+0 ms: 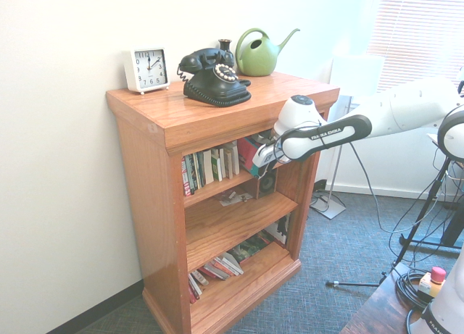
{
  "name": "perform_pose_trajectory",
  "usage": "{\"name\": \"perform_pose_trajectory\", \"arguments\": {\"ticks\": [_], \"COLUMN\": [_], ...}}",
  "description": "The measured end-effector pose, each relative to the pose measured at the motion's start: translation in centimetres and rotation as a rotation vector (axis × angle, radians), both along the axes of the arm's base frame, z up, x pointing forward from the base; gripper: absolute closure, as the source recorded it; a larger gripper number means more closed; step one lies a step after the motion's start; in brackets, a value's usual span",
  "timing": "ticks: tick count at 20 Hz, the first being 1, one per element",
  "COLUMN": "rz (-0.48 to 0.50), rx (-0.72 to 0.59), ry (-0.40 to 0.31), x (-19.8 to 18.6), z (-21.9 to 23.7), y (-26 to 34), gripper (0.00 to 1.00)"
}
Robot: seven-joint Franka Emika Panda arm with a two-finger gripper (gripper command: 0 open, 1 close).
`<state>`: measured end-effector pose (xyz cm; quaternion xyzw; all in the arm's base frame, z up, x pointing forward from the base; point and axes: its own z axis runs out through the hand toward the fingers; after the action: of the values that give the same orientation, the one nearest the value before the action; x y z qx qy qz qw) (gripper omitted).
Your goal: Organize the shelf
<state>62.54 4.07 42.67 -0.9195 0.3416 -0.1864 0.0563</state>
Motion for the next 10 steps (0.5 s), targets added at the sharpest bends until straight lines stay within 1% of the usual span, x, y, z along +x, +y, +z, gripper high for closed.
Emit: {"name": "perform_pose_trajectory", "arguments": {"ticks": [10], "rz": [-0.01], "rx": [0.004], "ry": [0.002], "x": [-0.67], "z": [0.18], "y": [0.12], "gripper": [0.0]}}
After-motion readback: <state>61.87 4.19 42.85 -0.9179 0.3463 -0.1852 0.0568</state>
